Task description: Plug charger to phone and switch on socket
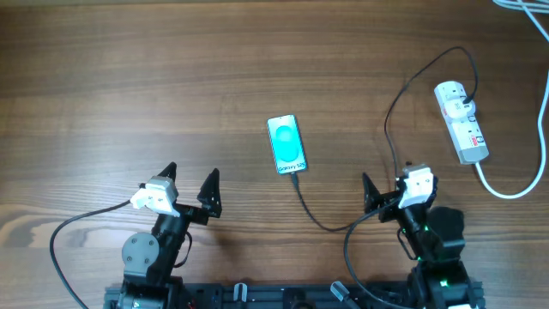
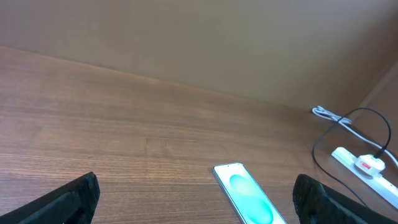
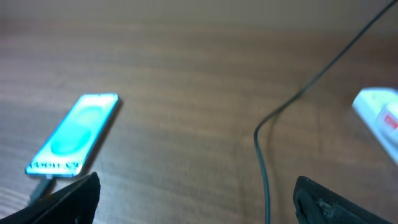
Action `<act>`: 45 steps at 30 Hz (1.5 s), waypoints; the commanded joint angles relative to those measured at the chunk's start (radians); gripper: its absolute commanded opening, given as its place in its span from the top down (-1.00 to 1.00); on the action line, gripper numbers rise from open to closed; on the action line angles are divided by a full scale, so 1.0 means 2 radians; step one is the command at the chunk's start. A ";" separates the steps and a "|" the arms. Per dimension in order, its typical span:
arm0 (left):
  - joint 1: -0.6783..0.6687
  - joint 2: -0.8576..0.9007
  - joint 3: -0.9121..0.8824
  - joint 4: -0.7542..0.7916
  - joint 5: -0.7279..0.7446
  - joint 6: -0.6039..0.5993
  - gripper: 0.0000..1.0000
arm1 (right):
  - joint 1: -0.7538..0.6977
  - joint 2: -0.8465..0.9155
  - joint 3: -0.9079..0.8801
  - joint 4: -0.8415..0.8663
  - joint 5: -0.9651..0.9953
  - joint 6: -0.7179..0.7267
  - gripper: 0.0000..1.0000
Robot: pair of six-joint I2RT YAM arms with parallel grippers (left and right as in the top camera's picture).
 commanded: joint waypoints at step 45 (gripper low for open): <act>0.004 -0.005 -0.005 0.000 -0.006 0.012 -1.00 | -0.050 -0.145 -0.001 0.001 0.016 -0.009 -0.99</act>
